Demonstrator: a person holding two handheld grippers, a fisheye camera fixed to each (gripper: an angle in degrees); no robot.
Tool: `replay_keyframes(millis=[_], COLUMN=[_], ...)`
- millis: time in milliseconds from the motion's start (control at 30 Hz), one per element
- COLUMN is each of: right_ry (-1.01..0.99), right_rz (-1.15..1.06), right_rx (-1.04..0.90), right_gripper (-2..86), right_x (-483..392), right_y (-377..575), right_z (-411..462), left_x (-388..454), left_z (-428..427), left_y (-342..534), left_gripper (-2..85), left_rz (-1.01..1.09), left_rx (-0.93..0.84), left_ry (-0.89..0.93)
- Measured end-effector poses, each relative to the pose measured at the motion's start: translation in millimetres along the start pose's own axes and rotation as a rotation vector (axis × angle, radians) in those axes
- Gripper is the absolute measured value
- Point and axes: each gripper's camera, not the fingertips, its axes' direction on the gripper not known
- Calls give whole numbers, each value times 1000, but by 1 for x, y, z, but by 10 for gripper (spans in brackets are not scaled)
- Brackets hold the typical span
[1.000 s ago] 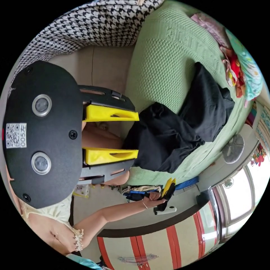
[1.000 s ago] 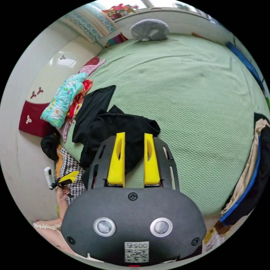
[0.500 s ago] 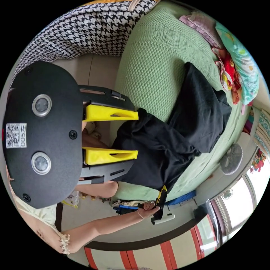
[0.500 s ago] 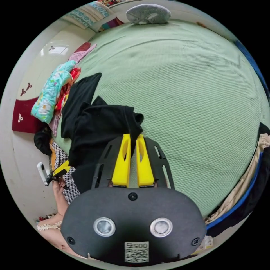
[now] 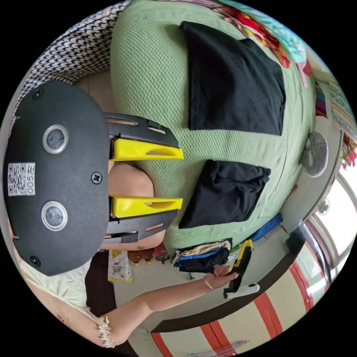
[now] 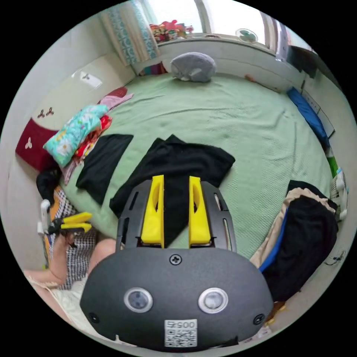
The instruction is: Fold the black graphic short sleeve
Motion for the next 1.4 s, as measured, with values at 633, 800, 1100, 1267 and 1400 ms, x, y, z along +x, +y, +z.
replay_keyframes(millis=[633, 800, 1100, 1267, 1400], right_ry=[203, 184, 311, 366, 268], right_rz=[-29, 3, 162, 404, 464], right_rx=[-152, -66, -36, 49, 151], right_gripper=[65, -6, -15, 1, 14], right_x=[-123, -130, -85, 1, 4], right_y=[180, 197, 251, 262, 285], right_z=[82, 54, 0, -28, -49], left_x=[86, 101, 144, 160, 148], left_z=[133, 129, 168, 173, 185], left_y=[-95, -104, -62, -66, -97], left_gripper=[60, 46, 27, 61, 89], left_rz=[207, 204, 268, 331, 281], left_rx=[-74, -36, -193, -117, -95], left_ry=[-306, -251, -26, -111, -53])
